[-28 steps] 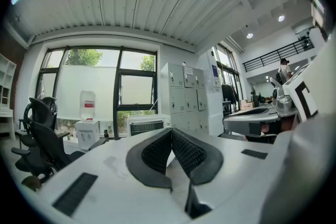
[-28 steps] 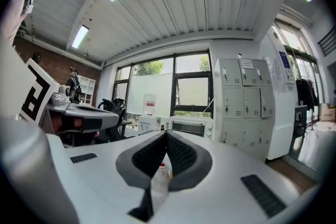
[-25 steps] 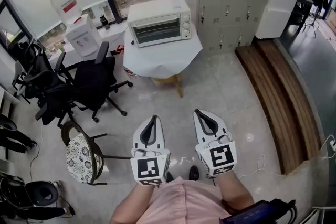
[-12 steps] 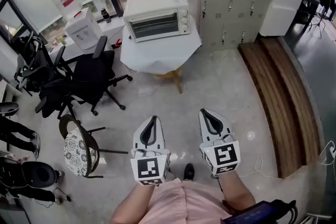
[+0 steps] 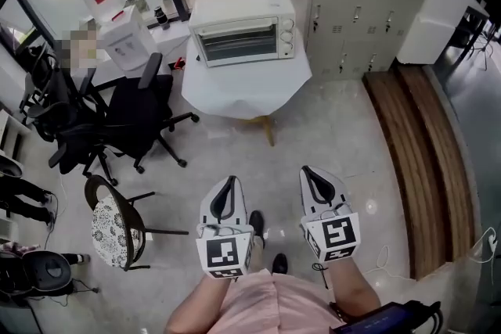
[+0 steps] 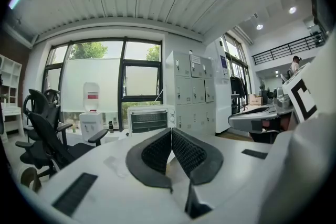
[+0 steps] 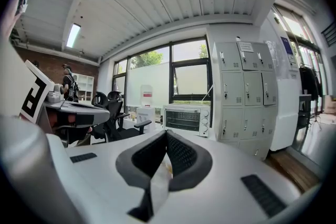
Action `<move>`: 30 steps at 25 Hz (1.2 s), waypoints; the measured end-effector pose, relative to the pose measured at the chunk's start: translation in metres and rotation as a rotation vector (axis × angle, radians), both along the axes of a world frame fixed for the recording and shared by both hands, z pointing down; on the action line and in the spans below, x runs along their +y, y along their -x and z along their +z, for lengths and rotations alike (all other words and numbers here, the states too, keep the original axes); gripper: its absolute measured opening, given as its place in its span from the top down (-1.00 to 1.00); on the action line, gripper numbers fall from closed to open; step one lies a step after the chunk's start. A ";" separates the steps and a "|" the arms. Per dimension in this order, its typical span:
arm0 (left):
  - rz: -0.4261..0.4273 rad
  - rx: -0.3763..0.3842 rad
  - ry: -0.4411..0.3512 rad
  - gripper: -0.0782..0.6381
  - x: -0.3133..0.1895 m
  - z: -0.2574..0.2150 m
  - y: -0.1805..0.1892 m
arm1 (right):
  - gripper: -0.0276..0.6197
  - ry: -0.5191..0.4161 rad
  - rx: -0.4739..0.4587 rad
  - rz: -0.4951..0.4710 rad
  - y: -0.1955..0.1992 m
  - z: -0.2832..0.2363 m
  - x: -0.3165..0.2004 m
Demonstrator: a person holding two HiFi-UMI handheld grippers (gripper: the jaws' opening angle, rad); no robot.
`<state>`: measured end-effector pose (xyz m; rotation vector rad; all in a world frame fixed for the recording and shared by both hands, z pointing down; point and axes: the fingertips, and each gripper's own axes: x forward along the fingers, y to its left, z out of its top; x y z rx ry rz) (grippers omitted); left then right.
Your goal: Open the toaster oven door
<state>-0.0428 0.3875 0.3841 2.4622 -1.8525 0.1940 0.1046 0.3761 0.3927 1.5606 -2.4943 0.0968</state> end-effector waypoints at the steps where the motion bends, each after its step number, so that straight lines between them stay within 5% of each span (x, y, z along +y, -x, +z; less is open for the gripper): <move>1: 0.001 0.001 -0.001 0.74 -0.011 0.000 0.002 | 0.91 0.000 0.002 -0.002 0.003 0.000 -0.011; 17: 0.064 0.008 -0.119 0.74 -0.190 -0.046 0.066 | 0.91 -0.122 0.023 0.024 0.075 -0.056 -0.185; 30: 0.099 0.061 -0.039 0.74 -0.245 -0.010 0.082 | 0.91 -0.049 0.080 0.035 0.096 -0.033 -0.235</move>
